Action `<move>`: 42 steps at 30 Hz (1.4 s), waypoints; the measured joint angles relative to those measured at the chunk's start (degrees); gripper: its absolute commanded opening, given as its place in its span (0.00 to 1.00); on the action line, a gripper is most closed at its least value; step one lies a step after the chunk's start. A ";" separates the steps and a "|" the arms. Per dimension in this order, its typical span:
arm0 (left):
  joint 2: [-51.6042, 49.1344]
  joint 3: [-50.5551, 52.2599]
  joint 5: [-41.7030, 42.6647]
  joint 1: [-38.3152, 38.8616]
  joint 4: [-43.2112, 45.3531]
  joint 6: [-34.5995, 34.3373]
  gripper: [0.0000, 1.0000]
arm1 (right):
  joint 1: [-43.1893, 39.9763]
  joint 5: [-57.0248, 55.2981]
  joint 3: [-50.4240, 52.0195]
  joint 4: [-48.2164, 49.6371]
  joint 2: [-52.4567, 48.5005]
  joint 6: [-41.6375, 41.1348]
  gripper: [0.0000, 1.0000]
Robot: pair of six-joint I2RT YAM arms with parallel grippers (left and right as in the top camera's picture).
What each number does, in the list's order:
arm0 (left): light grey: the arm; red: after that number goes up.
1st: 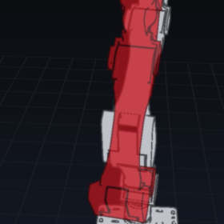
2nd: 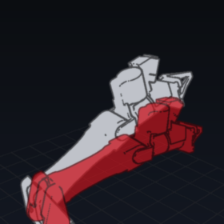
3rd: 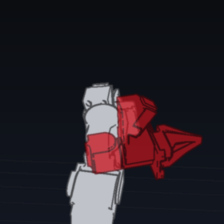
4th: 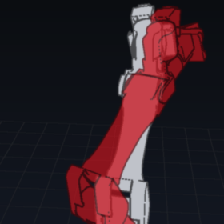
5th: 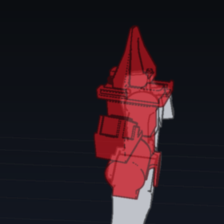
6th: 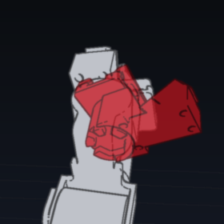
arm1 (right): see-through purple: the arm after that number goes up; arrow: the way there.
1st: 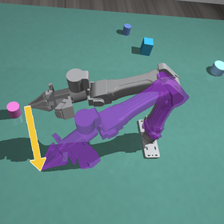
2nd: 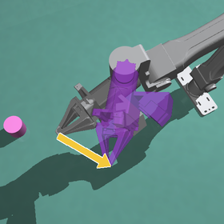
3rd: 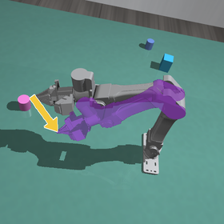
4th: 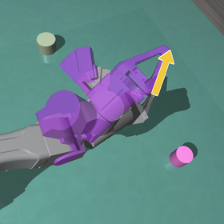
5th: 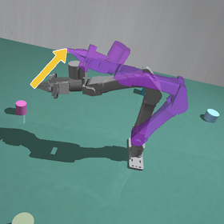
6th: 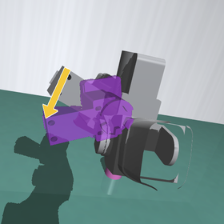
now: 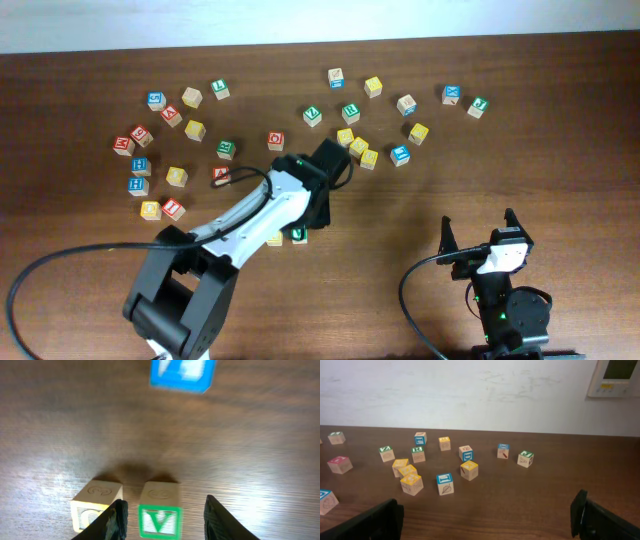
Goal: Spell out CVPR
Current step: 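Carry the V block and place it right of the C block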
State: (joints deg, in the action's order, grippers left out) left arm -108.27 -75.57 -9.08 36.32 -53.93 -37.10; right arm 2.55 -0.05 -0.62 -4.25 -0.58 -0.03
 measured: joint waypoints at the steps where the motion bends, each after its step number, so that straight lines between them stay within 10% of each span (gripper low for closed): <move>1: 0.04 -2.95 -0.02 -0.13 -2.71 0.02 0.39 | 0.00 0.00 0.00 0.00 0.00 0.00 0.98; 9: 2.43 -9.25 -0.44 -6.25 -21.99 4.59 0.43 | 0.00 0.02 0.00 0.00 0.00 0.02 0.98; 42: 2.49 11.26 8.83 -11.32 1.57 10.58 0.43 | 0.00 0.02 0.00 0.00 0.00 0.02 0.98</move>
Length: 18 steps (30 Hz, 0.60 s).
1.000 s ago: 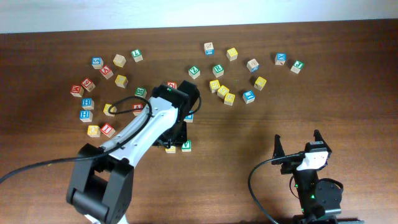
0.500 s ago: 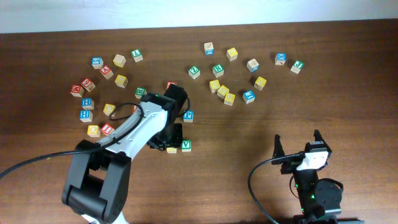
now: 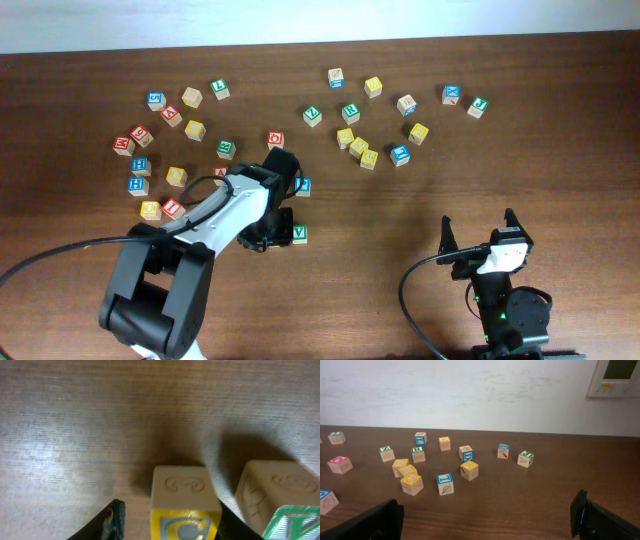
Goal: Spell out CVPR
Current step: 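Carry the V block and place it right of the C block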
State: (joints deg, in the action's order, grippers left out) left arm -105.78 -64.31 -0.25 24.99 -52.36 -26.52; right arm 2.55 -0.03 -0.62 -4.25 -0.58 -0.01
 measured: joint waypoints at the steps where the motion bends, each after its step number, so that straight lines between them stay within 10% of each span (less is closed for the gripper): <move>1: 0.00 0.04 0.07 0.00 1.40 -0.11 0.41 | 0.00 0.00 0.00 0.00 0.00 -0.04 0.98; 18: 0.02 0.04 0.07 0.00 5.16 0.17 0.26 | 0.00 -0.02 0.00 0.00 0.00 -0.02 0.99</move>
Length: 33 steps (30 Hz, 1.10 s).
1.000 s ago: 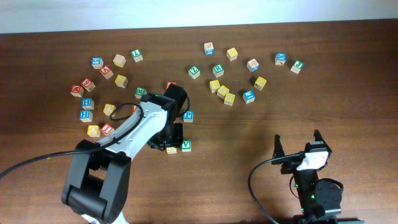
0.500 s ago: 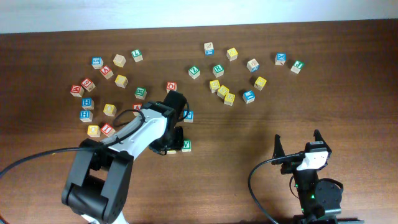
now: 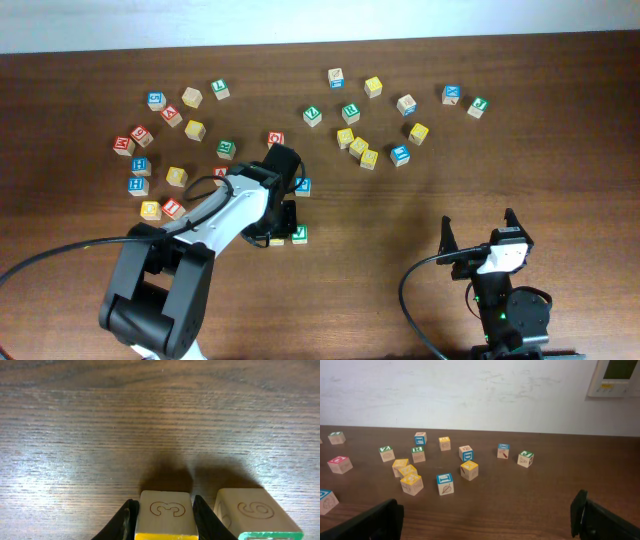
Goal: Spell out CVPR
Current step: 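Carry the V block and place it right of the C block, then release V block and move left gripper toward the blue P block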
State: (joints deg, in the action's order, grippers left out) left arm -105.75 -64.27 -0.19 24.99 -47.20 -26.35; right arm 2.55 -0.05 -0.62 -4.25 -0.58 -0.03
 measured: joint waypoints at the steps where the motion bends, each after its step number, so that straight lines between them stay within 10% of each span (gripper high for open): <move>1: 0.00 0.00 0.00 0.00 0.35 0.00 0.26 | 0.00 0.02 0.00 0.00 0.00 0.02 0.98; 33: 0.00 -3.63 0.44 -0.20 -2.19 1.70 0.38 | 0.00 0.02 0.00 0.00 0.00 -0.02 0.98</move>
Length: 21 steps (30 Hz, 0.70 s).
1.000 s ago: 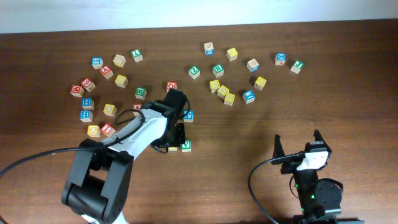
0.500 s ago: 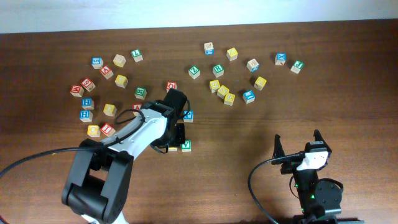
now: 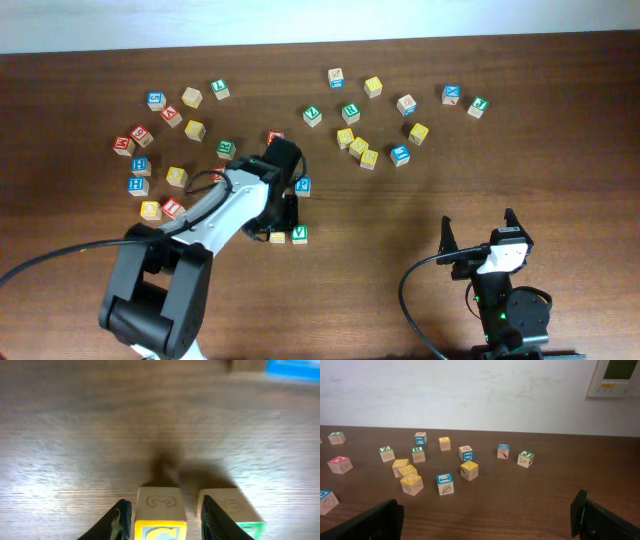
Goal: Spell out CVPR
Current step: 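Release V block and move left gripper toward the blue P block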
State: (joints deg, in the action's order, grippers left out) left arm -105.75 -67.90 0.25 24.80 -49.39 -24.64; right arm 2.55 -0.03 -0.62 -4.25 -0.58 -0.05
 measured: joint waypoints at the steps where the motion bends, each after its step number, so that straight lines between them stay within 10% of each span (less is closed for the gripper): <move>1: 0.00 -1.33 0.00 -0.17 -0.76 0.04 0.38 | 0.00 -0.02 0.00 0.00 0.00 0.04 0.98; 6: 0.02 -12.66 0.15 -1.38 -9.81 0.37 0.44 | 0.00 -0.02 0.00 0.00 0.02 0.02 0.98; 11: 0.17 -30.64 -1.42 -9.40 -20.94 2.03 0.76 | 0.00 0.00 0.00 0.00 -0.02 0.02 0.98; 12: 0.24 -32.59 -2.47 -11.96 -21.00 2.19 0.99 | 0.00 0.00 0.00 0.00 0.00 0.02 0.98; 21: 0.22 -32.94 -4.33 -20.41 -22.95 2.56 0.99 | 0.00 -0.02 0.00 0.00 0.00 0.07 0.98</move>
State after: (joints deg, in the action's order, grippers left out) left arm -105.54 -100.84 -4.08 4.38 -72.34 -22.09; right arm 2.55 -0.05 -0.62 -4.25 -0.58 0.01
